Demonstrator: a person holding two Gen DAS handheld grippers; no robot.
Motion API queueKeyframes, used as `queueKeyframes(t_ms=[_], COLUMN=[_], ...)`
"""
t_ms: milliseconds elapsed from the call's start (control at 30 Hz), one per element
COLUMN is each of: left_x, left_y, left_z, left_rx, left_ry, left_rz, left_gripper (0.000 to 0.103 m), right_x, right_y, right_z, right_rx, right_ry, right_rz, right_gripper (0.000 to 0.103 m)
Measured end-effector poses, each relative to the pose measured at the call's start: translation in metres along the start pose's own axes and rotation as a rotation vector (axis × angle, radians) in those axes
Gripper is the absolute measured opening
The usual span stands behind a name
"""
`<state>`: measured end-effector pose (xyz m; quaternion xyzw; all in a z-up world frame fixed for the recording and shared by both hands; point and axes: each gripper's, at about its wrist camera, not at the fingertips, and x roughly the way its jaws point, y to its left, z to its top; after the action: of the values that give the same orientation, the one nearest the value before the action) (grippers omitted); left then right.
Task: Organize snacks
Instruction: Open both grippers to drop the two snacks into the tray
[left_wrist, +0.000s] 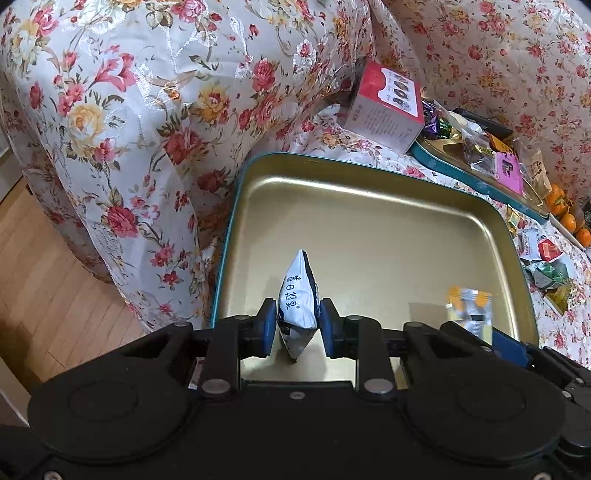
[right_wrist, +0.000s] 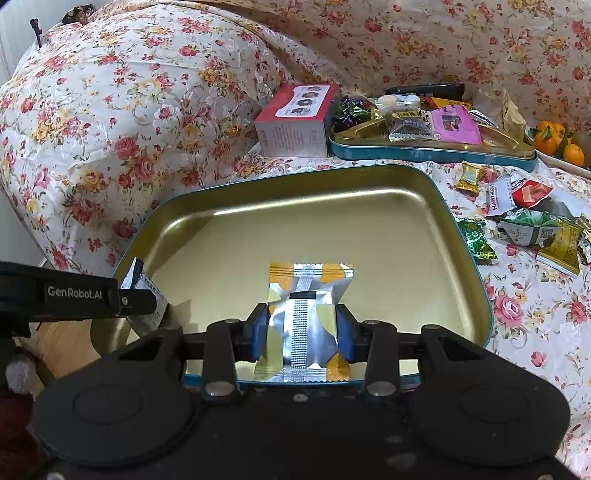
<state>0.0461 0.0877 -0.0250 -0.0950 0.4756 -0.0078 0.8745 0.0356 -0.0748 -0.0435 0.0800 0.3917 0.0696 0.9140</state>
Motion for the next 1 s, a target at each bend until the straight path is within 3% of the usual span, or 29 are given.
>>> queueKeyframes(t_ms=[200, 367, 1000], left_x=[-0.004, -0.015, -0.019], left_y=[-0.001, -0.001, -0.010], left_z=[-0.001, -0.001, -0.004], left_rx=[-0.001, -0.004, 0.040], left_ry=[-0.013, -0.053, -0.094], left_rz=[-0.016, -0.074, -0.053], left_gripper=[0.035, 0.035, 0.035], right_x=[-0.003, -0.006, -0.026], right_y=[0.001, -0.001, -0.011], right_z=[0.000, 0.000, 0.001], right_rx=[-0.008, -0.009, 0.019], right_ry=[-0.011, -0.013, -0.066], right_rz=[-0.004, -0.001, -0.002], right_gripper=[0.045, 0.045, 0.045])
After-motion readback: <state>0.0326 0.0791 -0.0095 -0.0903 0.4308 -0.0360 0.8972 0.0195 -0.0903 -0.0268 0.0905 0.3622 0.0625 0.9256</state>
